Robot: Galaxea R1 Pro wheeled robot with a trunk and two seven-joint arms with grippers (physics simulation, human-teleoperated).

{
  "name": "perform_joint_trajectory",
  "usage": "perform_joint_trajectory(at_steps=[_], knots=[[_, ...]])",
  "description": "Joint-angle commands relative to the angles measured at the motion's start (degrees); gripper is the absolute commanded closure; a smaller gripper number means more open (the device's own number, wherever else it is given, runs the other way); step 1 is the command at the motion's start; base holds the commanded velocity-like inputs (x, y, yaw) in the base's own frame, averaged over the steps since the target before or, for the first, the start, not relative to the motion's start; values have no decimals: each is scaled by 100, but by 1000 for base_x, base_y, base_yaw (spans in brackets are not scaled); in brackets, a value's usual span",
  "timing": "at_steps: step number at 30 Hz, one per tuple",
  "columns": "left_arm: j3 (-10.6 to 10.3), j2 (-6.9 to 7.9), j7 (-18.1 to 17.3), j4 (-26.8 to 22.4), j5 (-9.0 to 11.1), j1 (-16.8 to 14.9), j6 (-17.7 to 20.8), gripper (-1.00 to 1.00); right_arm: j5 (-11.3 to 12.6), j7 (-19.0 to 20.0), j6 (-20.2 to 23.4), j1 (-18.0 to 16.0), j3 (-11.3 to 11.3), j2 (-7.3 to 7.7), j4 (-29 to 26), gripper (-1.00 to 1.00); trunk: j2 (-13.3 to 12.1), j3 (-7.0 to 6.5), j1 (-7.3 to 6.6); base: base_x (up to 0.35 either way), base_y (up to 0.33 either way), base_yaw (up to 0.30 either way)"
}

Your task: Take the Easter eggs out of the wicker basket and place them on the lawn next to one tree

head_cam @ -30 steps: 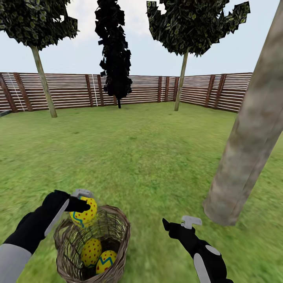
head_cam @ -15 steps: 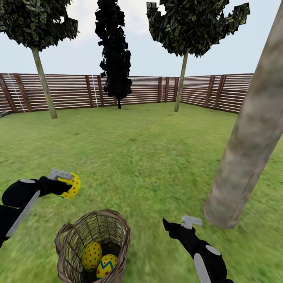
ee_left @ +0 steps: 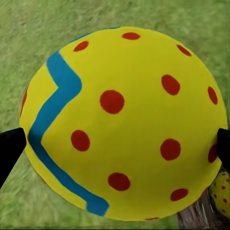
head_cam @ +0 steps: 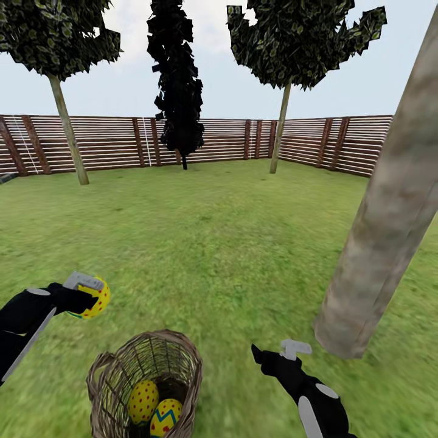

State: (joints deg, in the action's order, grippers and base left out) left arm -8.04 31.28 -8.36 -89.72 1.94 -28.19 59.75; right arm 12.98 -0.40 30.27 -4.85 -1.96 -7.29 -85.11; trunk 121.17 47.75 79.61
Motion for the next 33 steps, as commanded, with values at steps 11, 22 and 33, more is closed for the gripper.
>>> perform_joint_trajectory(at_steps=[11, 22, 33], knots=[[107, 10, 1, 512, 16, 167, 25, 100, 29, -4, -62, -3, 2, 0, 124, -100, -440, -192, -243, 0, 0, 0], [1497, 167, -133, 2226, 40, 298, -828, 100, -6, -4, -137, -8, -2, 0, 273, -100, -881, -390, -485, 0, 0, 0], [3550, 217, -1452, 2399, 102, 1852, -2545, 100, -12, 4, -223, -8, -28, 0, 296, -100, -1322, -587, -726, 0, 0, 0]])
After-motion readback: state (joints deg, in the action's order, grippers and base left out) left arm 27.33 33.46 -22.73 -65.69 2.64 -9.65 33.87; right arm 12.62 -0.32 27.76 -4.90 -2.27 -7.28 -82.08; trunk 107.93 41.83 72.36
